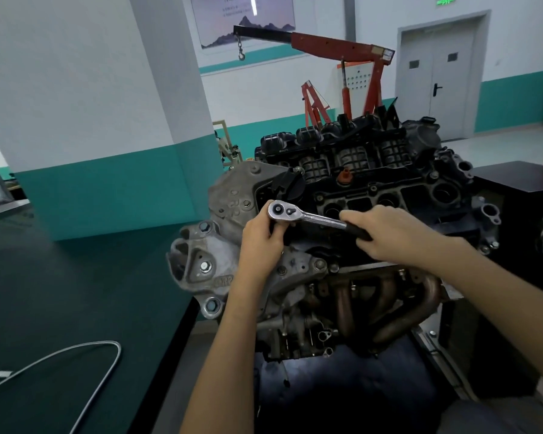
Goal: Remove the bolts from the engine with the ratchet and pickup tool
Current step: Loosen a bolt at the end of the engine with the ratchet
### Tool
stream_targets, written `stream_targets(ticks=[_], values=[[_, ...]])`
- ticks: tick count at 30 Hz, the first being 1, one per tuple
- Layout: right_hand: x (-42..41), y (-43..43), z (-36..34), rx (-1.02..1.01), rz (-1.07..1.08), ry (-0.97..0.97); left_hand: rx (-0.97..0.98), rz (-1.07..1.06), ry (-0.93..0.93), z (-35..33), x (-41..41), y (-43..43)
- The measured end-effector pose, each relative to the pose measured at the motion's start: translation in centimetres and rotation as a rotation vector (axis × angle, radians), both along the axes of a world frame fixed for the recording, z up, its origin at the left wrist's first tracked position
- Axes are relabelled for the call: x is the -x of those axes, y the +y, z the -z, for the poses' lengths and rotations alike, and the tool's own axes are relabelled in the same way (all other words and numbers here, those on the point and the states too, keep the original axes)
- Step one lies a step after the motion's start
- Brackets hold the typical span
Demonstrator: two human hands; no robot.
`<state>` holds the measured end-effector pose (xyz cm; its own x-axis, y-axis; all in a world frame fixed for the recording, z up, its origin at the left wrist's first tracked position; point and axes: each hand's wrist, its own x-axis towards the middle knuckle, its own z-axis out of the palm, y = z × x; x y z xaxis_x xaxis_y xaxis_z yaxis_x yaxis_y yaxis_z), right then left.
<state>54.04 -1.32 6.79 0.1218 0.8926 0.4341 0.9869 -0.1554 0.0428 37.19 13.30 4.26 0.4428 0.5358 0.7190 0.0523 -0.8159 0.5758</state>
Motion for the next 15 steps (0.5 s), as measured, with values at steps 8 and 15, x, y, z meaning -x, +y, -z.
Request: stream_targets(ticks=[8, 15], values=[[13.0, 2.4, 9.3, -0.365, -0.069, 0.964, 0.016, -0.038, -0.031, 0.2, -0.3, -0.3], [9.3, 0.8, 7.8, -0.182, -0.145, 0.831, -0.006, 0.063, -0.046, 0.0, 0.1, -0.1]])
